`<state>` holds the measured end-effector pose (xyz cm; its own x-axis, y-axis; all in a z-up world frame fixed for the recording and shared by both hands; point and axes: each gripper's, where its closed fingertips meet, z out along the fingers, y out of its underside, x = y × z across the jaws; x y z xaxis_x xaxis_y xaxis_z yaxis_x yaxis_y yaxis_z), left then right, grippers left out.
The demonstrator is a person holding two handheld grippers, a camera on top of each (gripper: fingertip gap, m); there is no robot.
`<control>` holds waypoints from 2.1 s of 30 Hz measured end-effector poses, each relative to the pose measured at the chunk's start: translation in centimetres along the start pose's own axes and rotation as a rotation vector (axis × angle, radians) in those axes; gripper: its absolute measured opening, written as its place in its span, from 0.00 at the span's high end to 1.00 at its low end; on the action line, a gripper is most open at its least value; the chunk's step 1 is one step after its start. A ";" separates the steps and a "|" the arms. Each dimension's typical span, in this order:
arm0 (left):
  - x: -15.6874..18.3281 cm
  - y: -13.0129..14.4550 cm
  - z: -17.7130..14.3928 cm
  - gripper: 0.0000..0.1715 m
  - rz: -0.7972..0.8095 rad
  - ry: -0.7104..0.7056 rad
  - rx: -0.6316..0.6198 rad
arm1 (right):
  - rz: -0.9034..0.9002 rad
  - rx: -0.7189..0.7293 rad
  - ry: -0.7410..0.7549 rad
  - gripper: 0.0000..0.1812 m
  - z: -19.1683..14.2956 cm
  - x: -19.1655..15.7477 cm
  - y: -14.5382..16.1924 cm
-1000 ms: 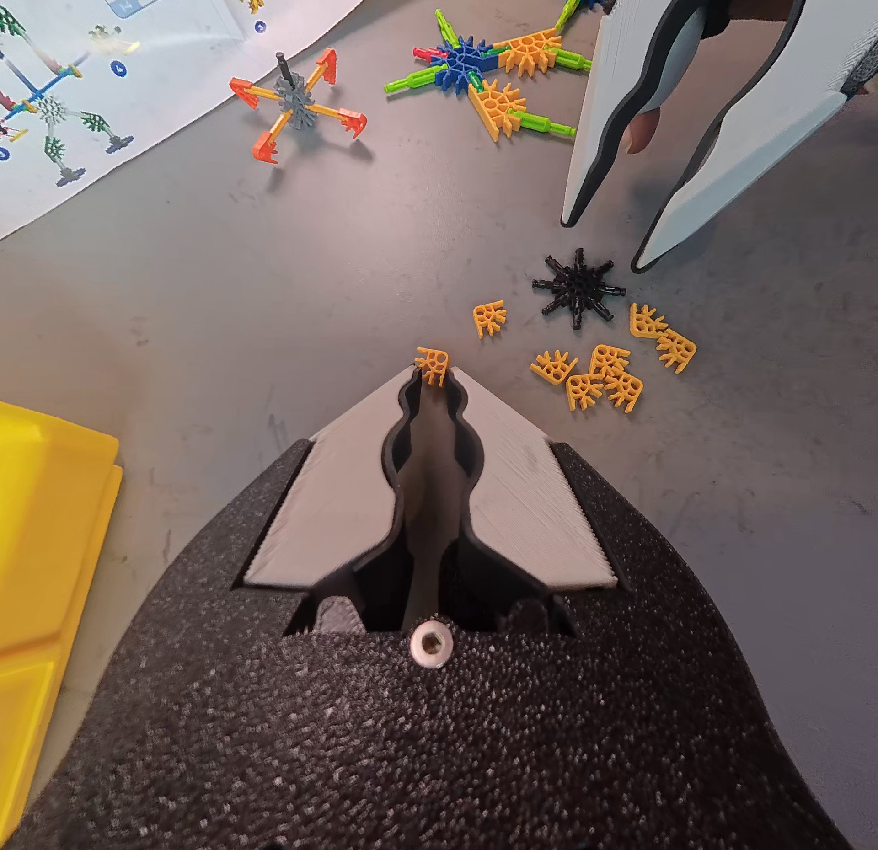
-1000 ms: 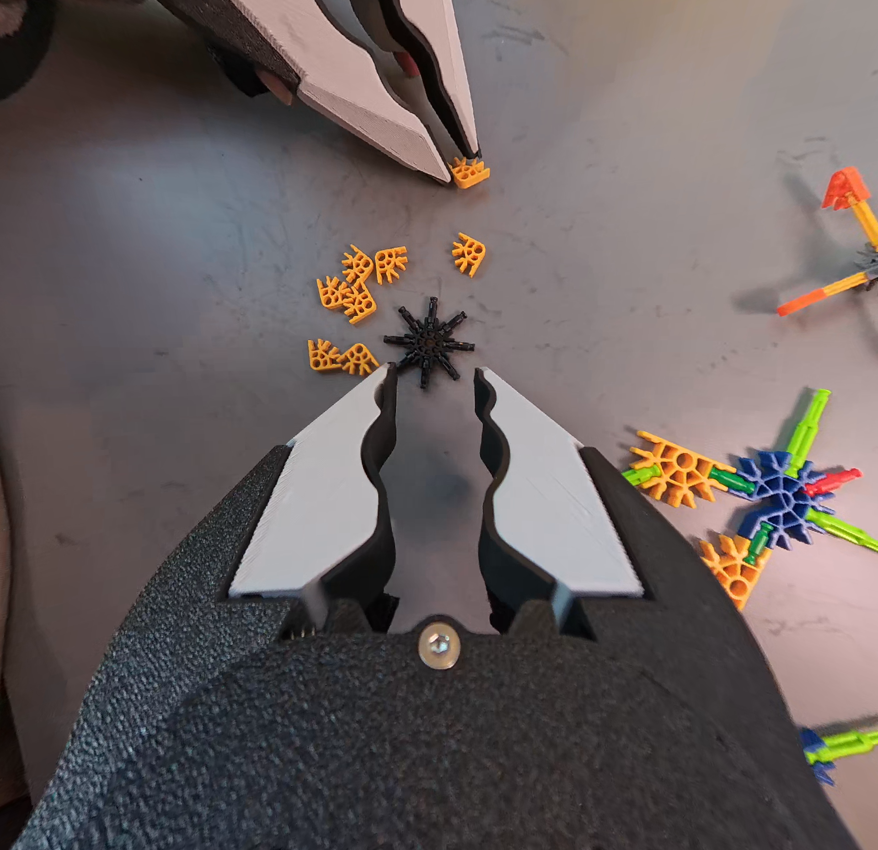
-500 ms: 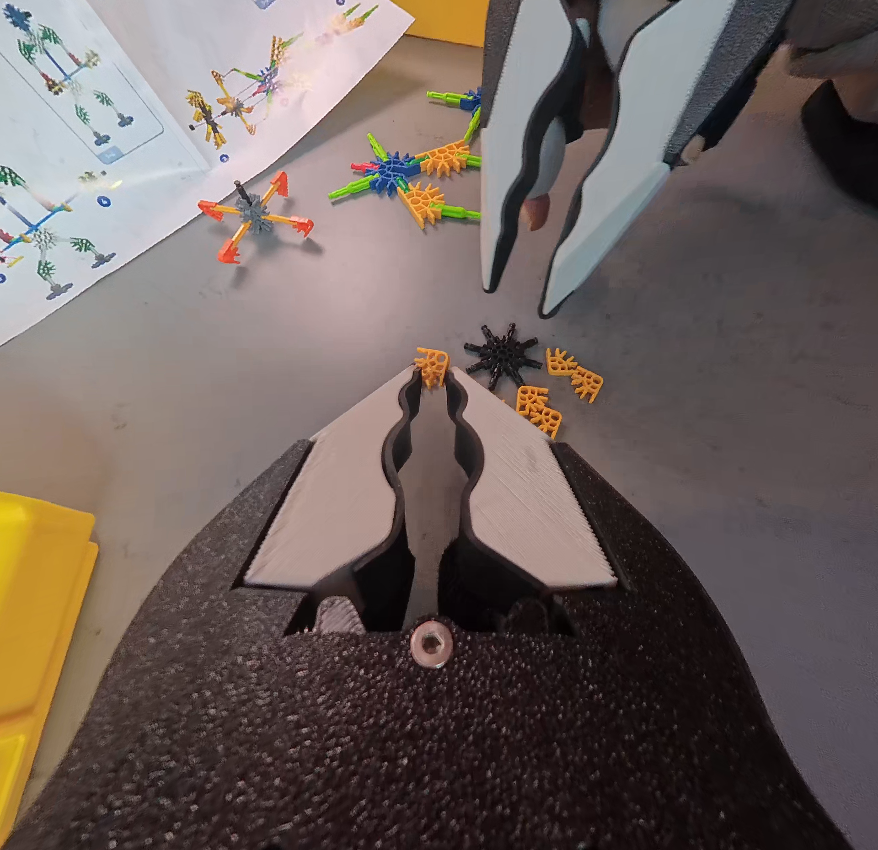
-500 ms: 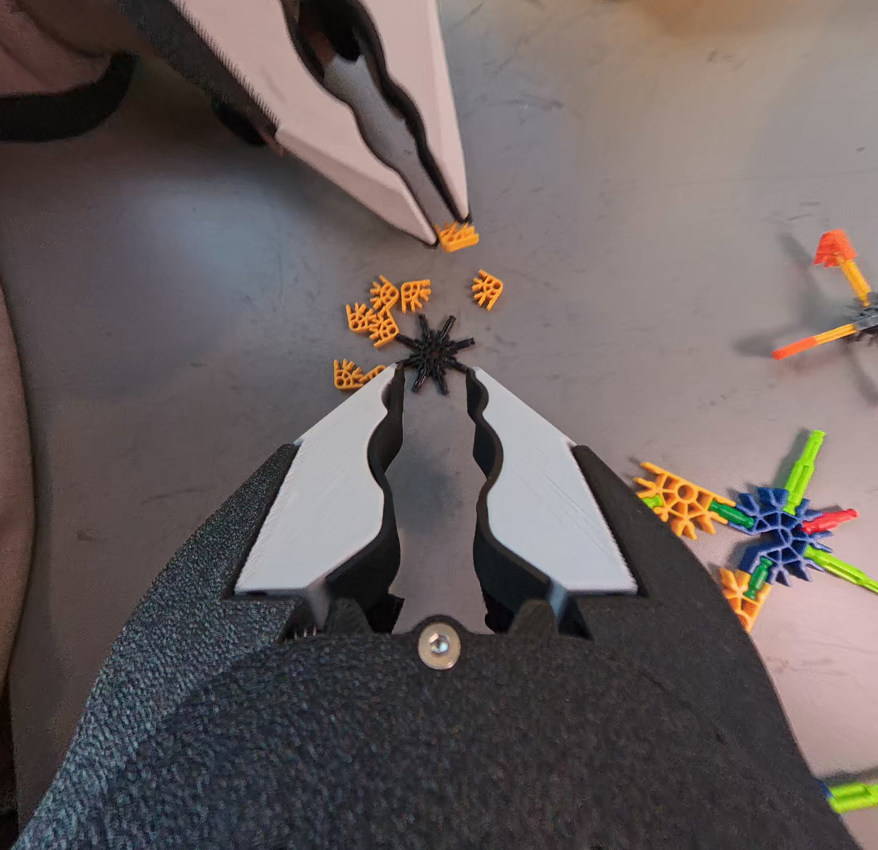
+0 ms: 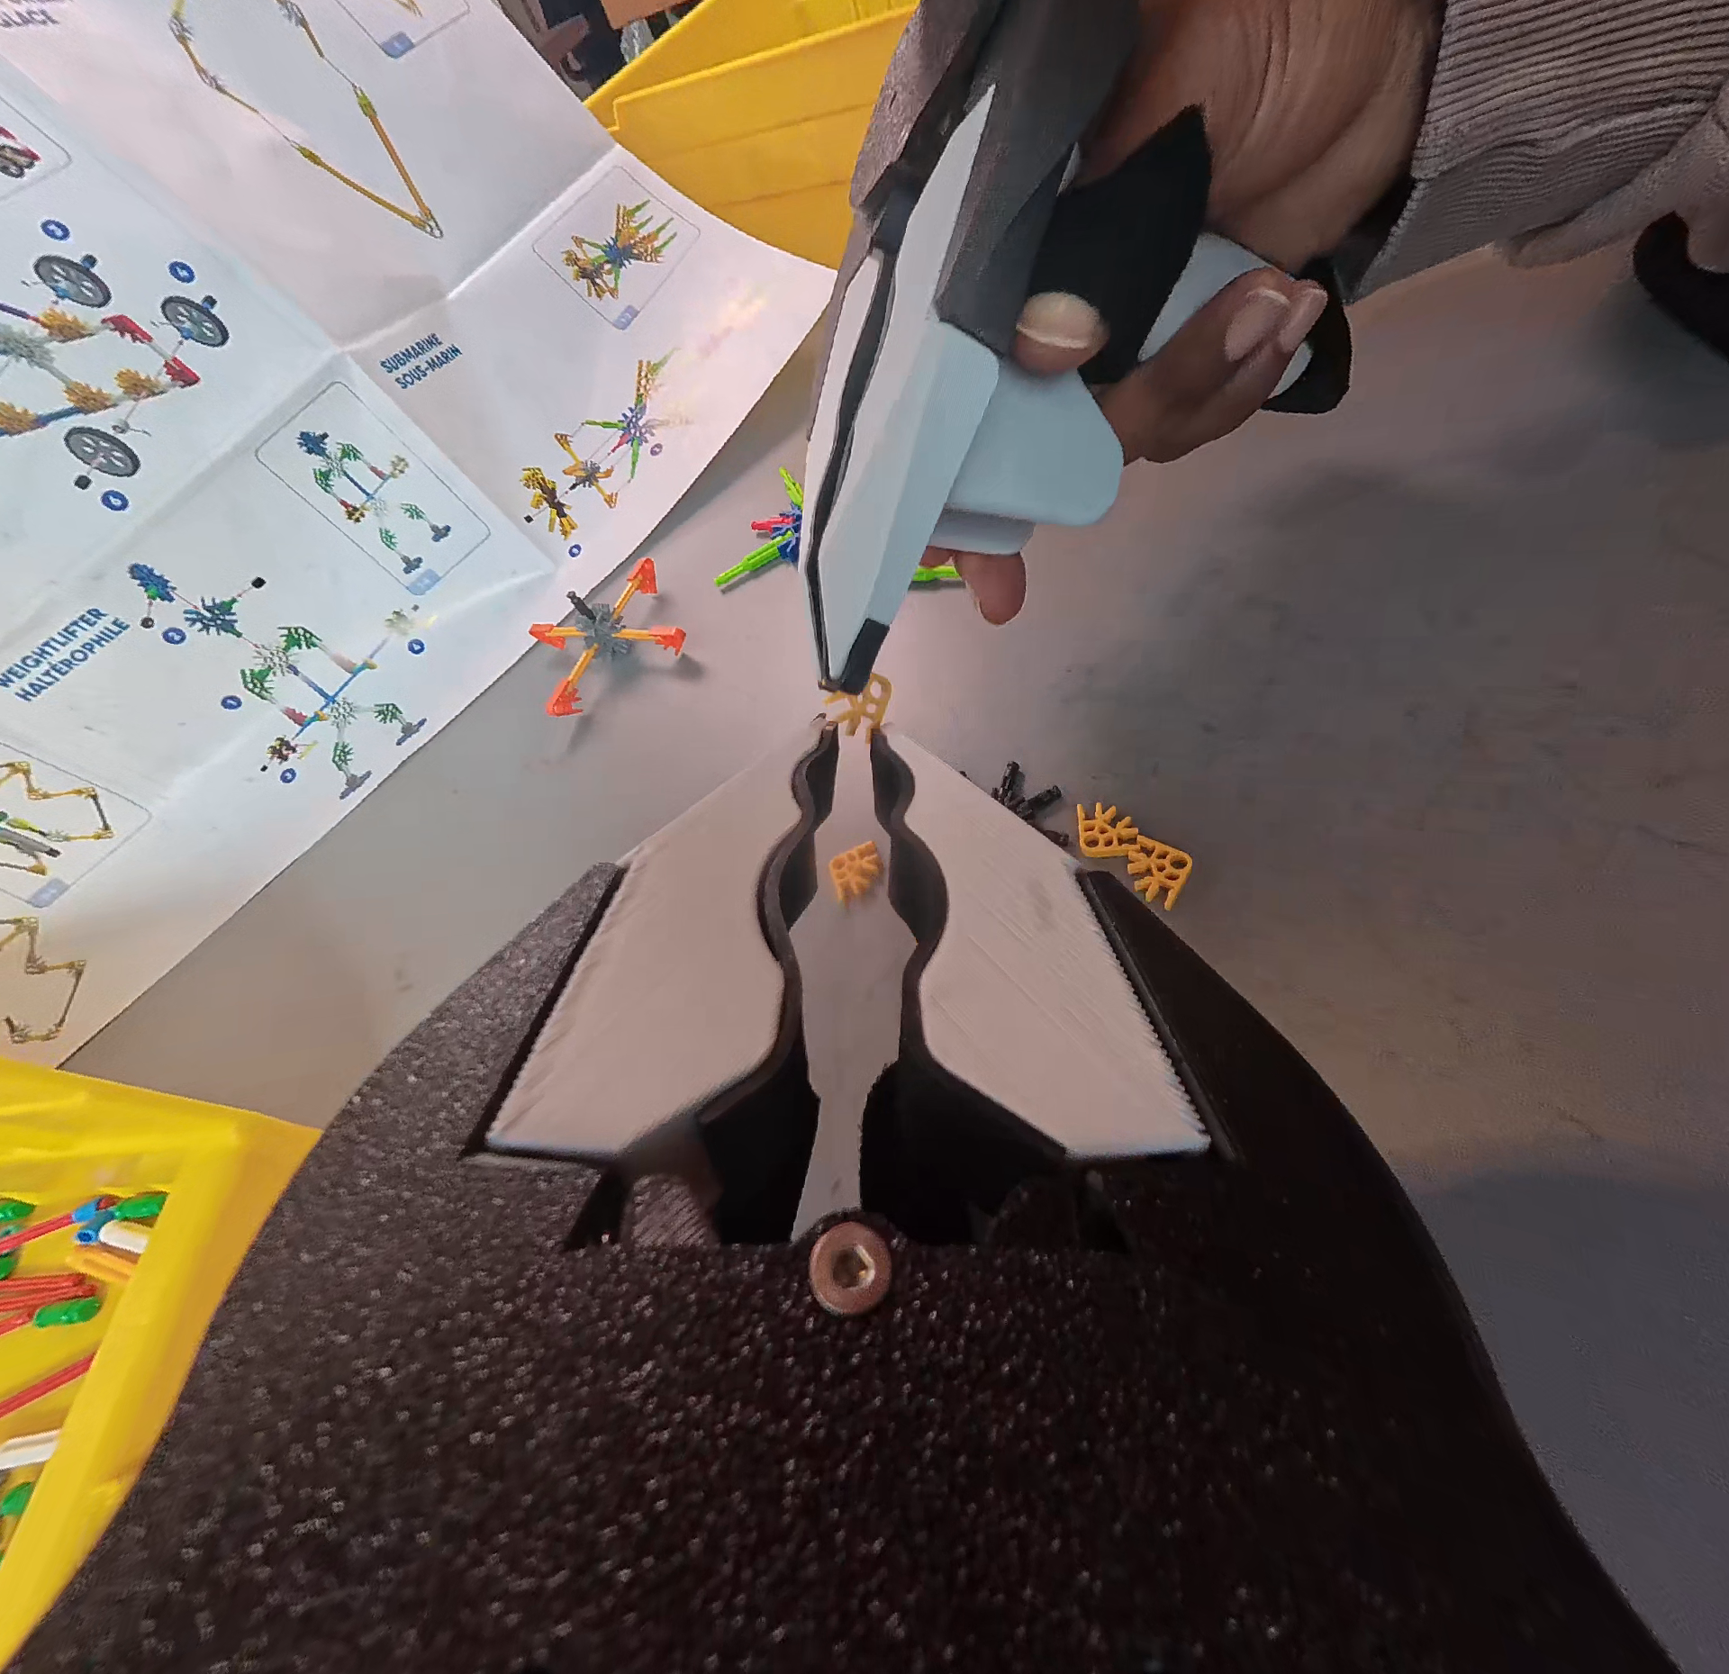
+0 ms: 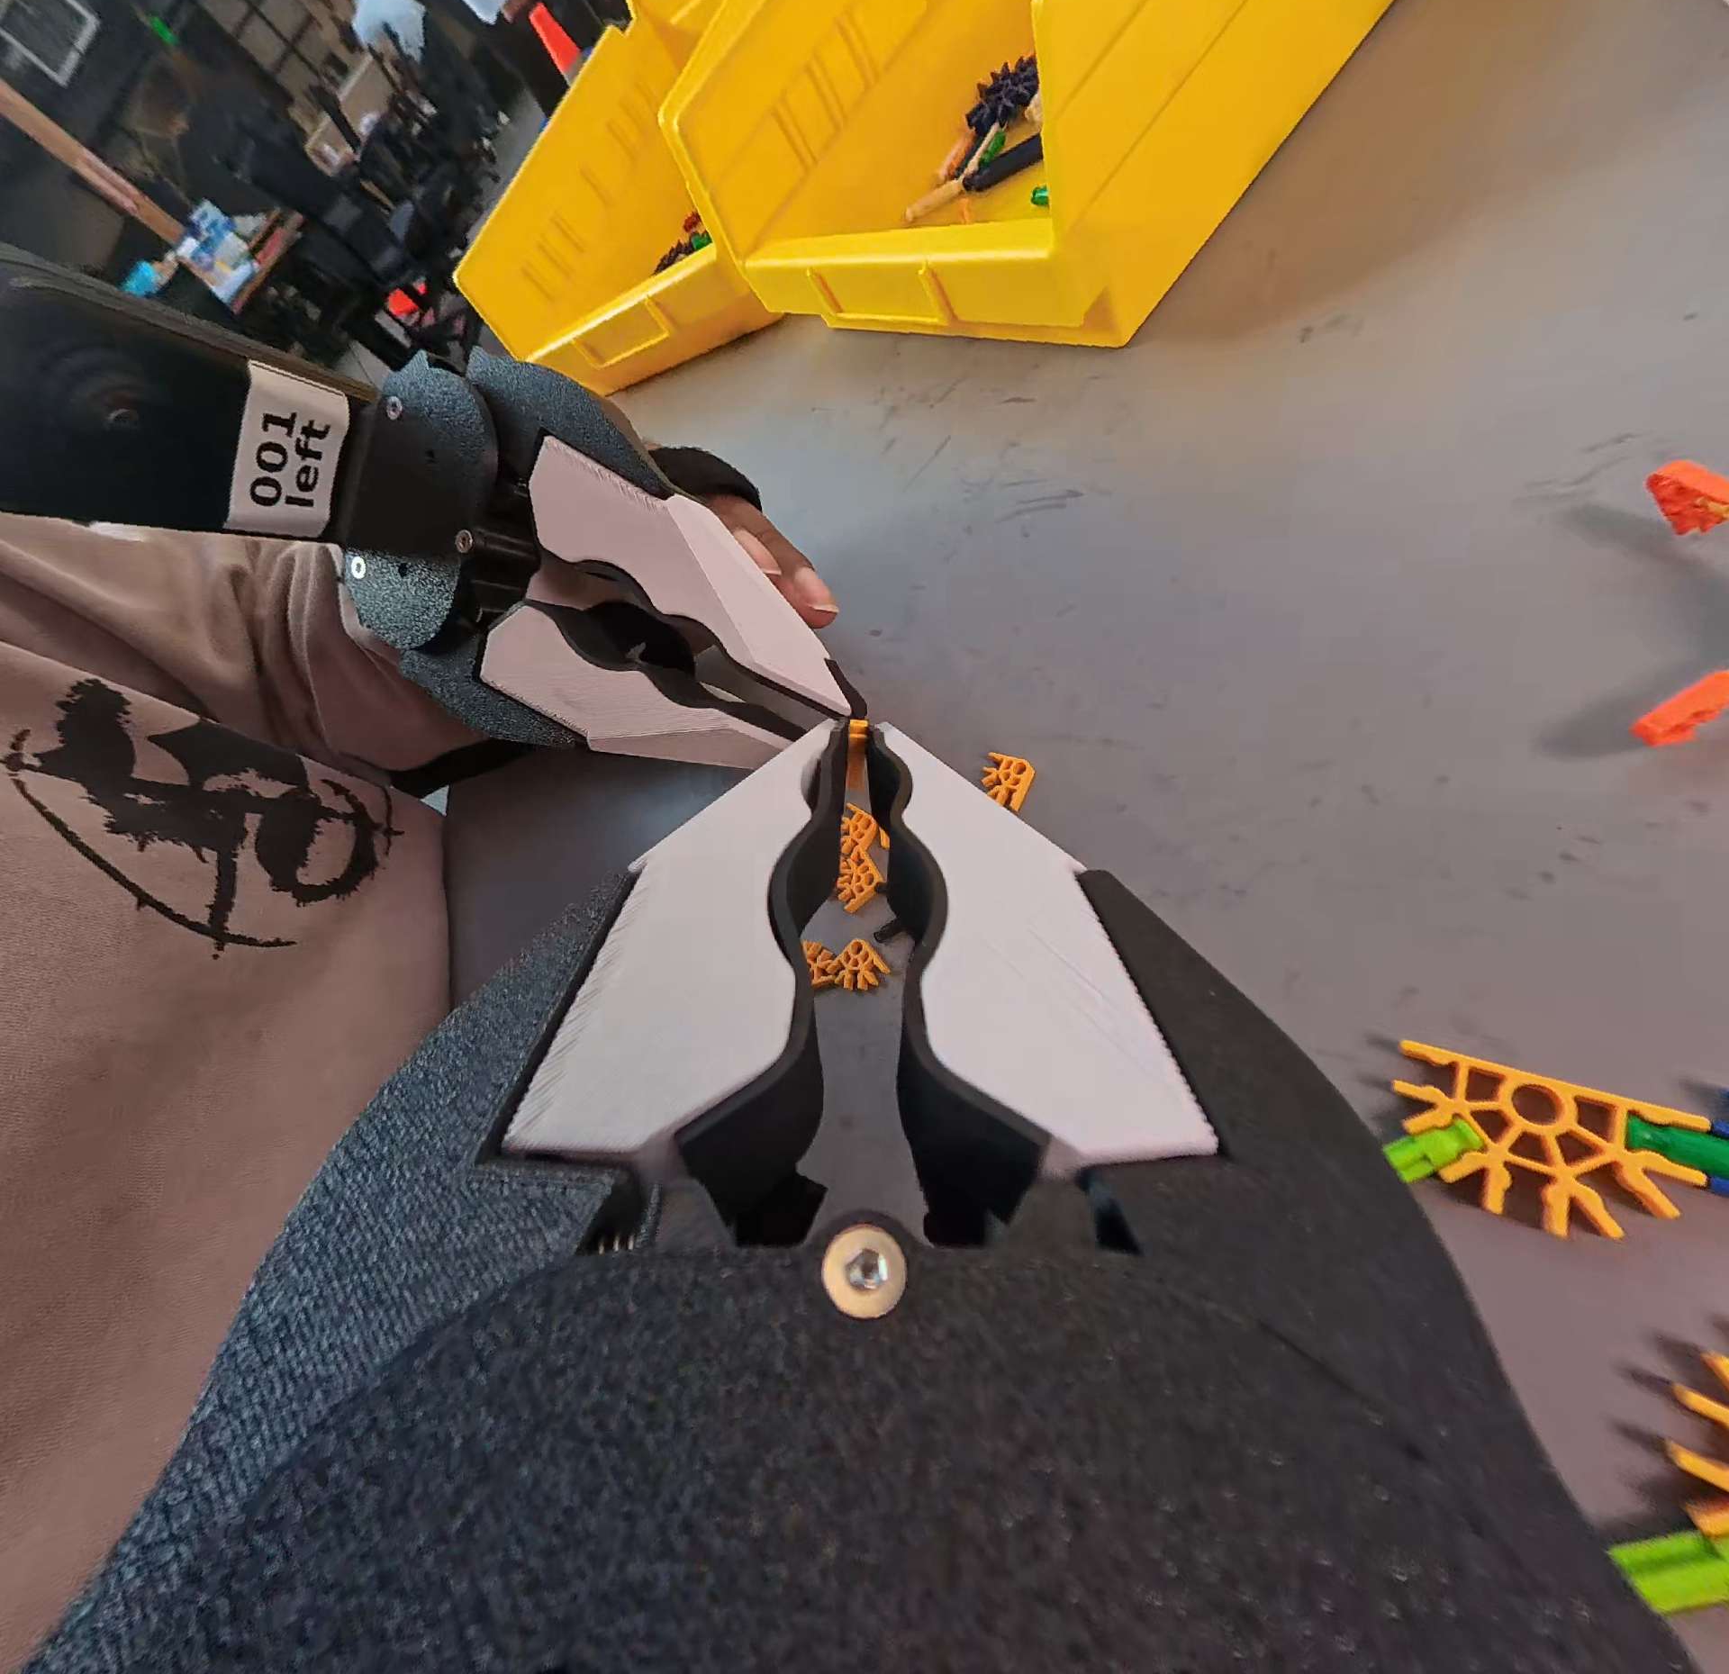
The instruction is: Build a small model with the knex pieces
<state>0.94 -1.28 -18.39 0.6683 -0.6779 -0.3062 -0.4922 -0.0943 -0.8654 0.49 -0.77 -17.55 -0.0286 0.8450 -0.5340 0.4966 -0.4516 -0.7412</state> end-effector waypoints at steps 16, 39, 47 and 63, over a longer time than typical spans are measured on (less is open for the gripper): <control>4.4 3.9 2.0 0.89 -0.131 0.344 -0.271 | -0.100 -0.247 0.052 0.99 -1.3 2.9 4.5; 6.7 3.9 0.1 0.89 -0.062 0.528 -0.220 | -0.209 -0.416 0.034 0.96 -0.2 0.9 7.1; 6.3 3.7 -0.3 0.86 -0.058 0.515 -0.195 | -0.490 -0.450 0.063 0.85 -1.2 1.0 7.5; 6.4 4.1 -0.3 1.00 -0.010 0.501 -0.221 | -0.607 -0.554 0.128 0.91 -0.7 1.1 8.5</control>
<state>3.02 -6.19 -23.81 0.3527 -0.9354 -0.0255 -0.6288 -0.2167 -0.7468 5.32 -3.50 -24.13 -0.3465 0.9375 -0.0309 0.7832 0.2711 -0.5596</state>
